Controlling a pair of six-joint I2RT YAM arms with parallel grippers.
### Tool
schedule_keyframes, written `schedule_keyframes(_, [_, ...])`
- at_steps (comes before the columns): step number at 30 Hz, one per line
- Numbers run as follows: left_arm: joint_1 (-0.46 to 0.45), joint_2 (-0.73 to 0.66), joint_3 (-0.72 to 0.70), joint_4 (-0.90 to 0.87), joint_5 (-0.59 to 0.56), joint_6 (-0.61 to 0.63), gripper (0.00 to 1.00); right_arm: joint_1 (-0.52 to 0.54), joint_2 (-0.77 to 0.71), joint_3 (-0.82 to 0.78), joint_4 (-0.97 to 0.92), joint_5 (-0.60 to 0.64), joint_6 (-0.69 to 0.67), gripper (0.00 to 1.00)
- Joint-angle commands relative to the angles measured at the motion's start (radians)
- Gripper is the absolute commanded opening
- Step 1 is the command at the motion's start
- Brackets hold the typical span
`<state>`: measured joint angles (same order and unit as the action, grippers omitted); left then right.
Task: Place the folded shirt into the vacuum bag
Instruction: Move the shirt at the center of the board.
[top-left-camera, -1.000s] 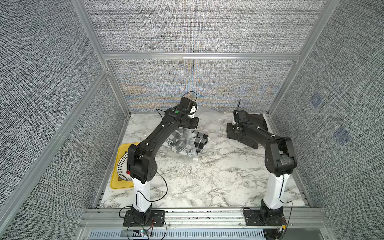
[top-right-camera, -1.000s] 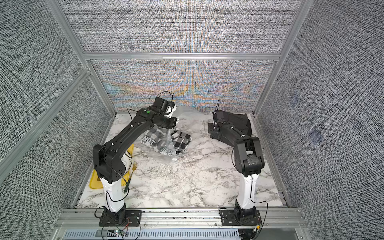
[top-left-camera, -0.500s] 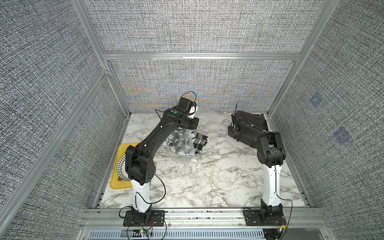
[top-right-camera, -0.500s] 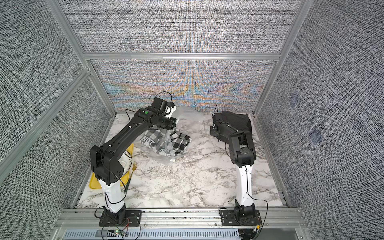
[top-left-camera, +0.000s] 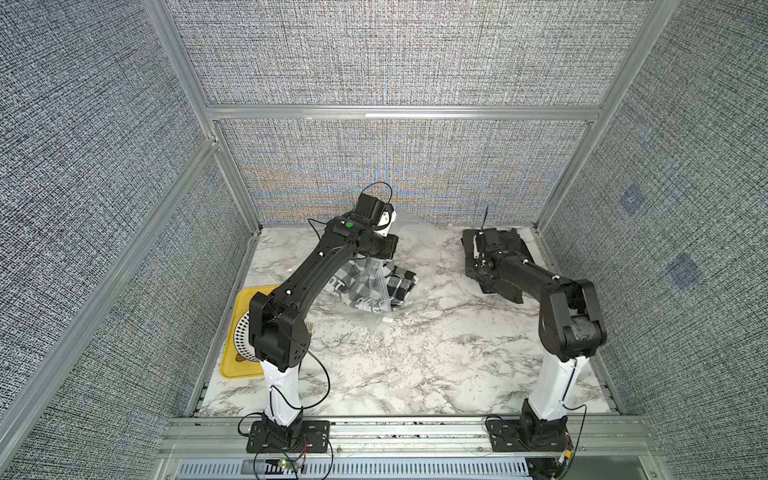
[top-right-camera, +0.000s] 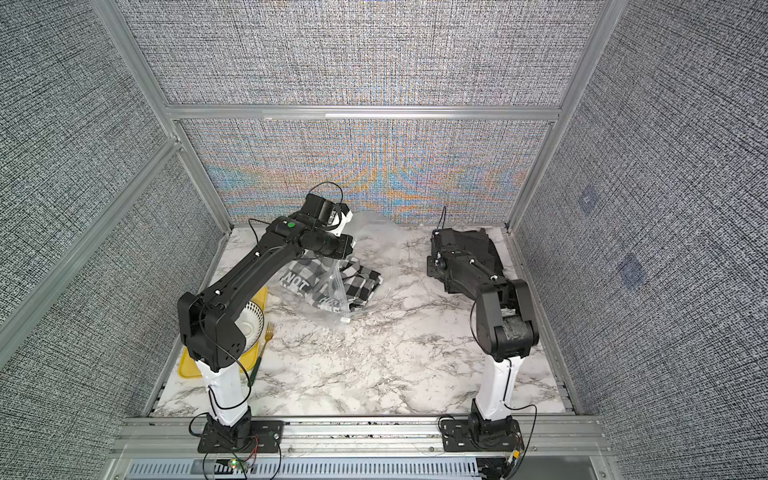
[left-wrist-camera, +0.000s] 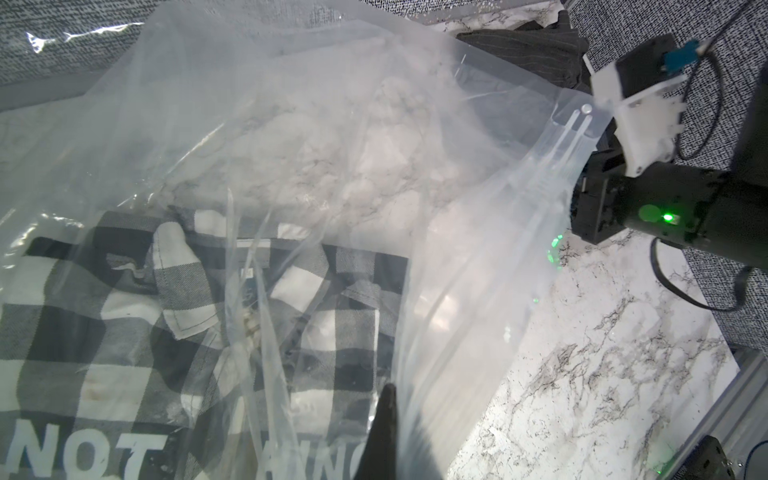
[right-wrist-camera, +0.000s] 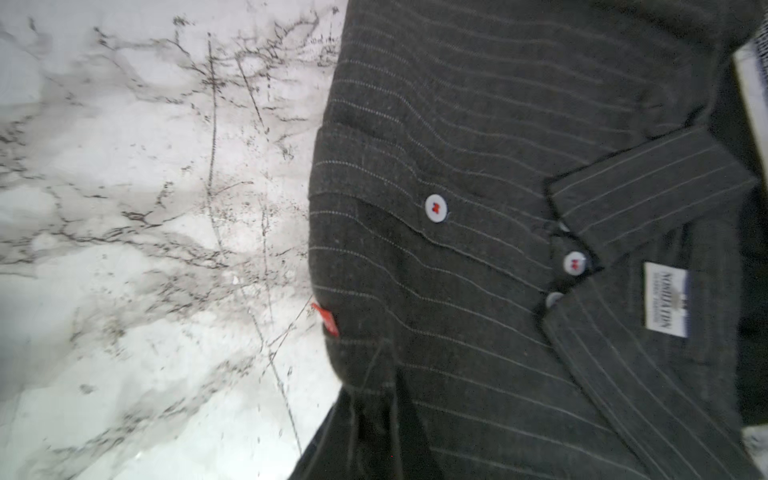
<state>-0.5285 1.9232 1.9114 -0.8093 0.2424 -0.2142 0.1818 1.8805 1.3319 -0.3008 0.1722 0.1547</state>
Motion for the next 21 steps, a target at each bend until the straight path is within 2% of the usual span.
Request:
schedule_keyframes(1, [0.001,-0.008,-0.003,0.015,0.021,-0.004,0.00,0.001,-0.064,-0.057,0.019,-0.059,0.005,0.09])
schedule_keyframes(7, [0.002,-0.009,-0.012,0.015,0.022,-0.003,0.00,0.031,-0.197,-0.222,-0.006,-0.137,0.047,0.09])
schedule_keyframes(10, [0.000,-0.010,-0.016,0.016,0.026,0.000,0.00,0.039,-0.277,-0.311,-0.012,-0.126,0.080,0.10])
schedule_keyframes(11, [0.002,-0.010,-0.018,0.016,0.027,0.000,0.00,0.039,-0.296,-0.342,-0.008,-0.148,0.085,0.17])
schedule_keyframes(12, [0.001,-0.013,-0.022,0.018,0.028,-0.001,0.00,0.039,-0.307,-0.364,-0.005,-0.168,0.089,0.30])
schedule_keyframes(13, [0.000,-0.016,-0.029,0.021,0.029,0.000,0.00,0.039,-0.311,-0.384,-0.004,-0.191,0.092,0.49])
schedule_keyframes(14, [0.002,-0.019,-0.036,0.026,0.030,-0.001,0.00,0.039,-0.317,-0.398,-0.004,-0.216,0.094,0.60])
schedule_keyframes(16, [0.001,-0.024,-0.044,0.030,0.030,0.000,0.00,0.039,-0.340,-0.419,0.013,-0.232,0.102,0.68])
schedule_keyframes(21, [0.002,-0.018,-0.048,0.035,0.028,-0.001,0.00,0.035,-0.321,-0.300,0.000,-0.246,0.107,0.74])
